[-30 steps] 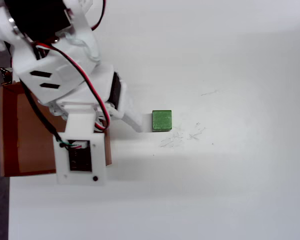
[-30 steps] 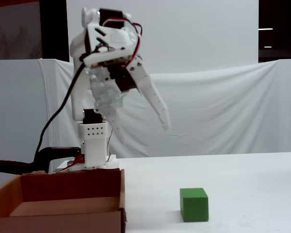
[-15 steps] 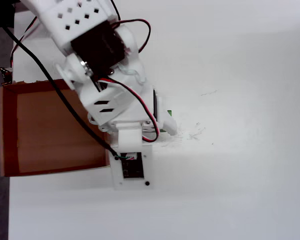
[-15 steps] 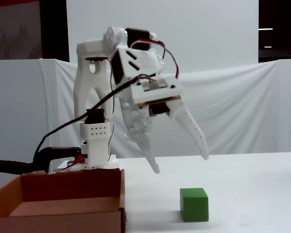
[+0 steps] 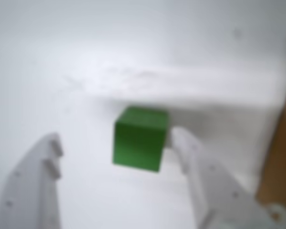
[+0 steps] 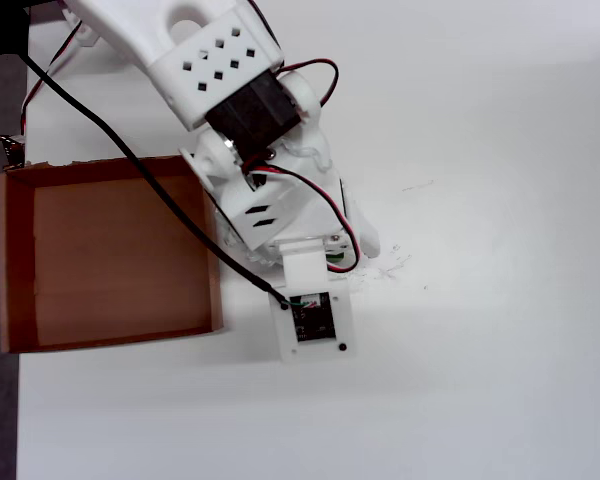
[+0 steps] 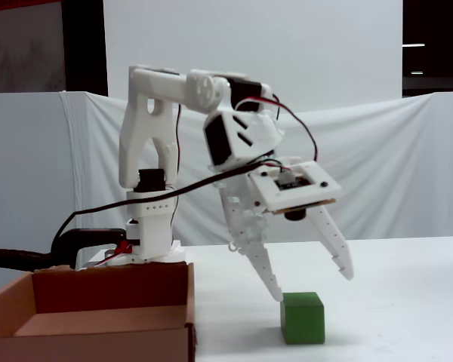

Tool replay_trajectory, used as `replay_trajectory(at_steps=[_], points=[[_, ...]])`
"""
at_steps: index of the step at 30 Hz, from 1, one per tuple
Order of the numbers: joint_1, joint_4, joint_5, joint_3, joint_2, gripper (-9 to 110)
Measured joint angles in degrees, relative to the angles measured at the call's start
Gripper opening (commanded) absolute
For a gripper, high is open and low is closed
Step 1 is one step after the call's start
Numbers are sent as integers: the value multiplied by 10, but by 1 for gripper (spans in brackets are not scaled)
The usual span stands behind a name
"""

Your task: Grasp a green cube and put it in a box.

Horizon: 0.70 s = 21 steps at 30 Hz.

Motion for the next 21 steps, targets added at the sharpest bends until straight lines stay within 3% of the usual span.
replay_trajectory(at_steps=[21], points=[[-5,58,0,-50,-77,30]])
